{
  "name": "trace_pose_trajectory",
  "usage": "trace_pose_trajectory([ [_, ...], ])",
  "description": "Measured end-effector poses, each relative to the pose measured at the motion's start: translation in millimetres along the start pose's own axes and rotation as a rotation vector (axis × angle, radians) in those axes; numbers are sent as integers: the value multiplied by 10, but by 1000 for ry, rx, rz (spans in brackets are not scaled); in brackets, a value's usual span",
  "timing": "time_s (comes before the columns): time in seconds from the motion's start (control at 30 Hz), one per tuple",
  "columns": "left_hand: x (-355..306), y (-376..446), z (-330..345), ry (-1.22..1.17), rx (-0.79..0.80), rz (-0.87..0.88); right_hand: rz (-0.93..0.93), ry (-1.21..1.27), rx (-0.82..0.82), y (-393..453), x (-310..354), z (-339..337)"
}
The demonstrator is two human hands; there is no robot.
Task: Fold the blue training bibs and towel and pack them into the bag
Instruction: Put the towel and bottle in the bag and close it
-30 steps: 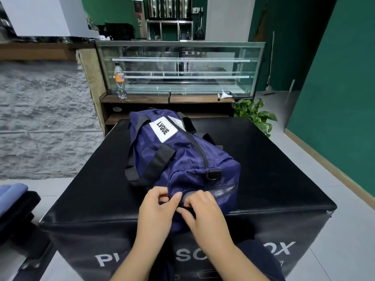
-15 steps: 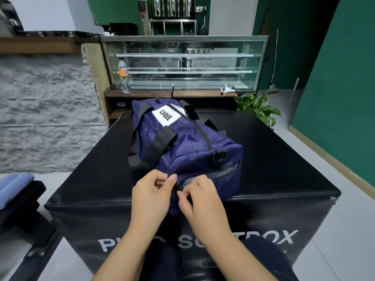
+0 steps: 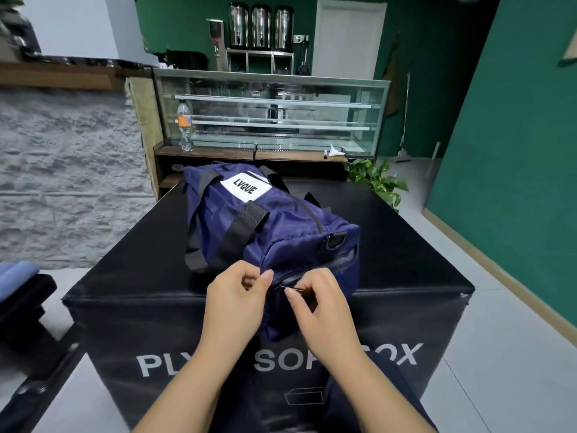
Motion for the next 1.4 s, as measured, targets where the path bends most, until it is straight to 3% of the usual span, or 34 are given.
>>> trace_pose_trajectory([
  [0.33,4,-188,-74,22,-20,-33,145,-37,22,-31,2,-182],
  [0.53,86,-164,-181,5,-22,-45,455,9,-253,37,-523,-829],
  [0.73,90,-216,-85,-20,57,20,601,-102,-346,250,-802,-1181],
  [0.83,12,-281,49,-4,104,90,712,195,-426,294,-854,-1028],
  [0.9,-35,-283,129,-18,133,117,708,373,-440,274,-785,-868],
  [1.03,-117,-152,259,-178,219,63,559,543,-200,43,-340,-572],
  [1.1,-189,-89,336,-240,248,32,466,429,20,-143,-138,-391],
  [1.17,-313,-58,422,-250,280,37,398,113,237,-267,-95,-160],
  [1.2,-381,-47,465,-245,296,47,363,-10,263,-272,-101,-98],
  [1.33,-557,-14,613,-184,346,120,416,3,-80,-52,-216,-310],
  [1.4,-577,5,637,-91,354,185,428,-88,-96,18,-295,-427],
])
Point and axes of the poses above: each hand's wrist, its own y-axis towards the middle knuckle, its own z-axis out of the palm, x = y × z, the point moved 6 cm from there along y, towards the middle knuckle, and after that the axes turned 10 degrees about y, right-handed, at the moved point
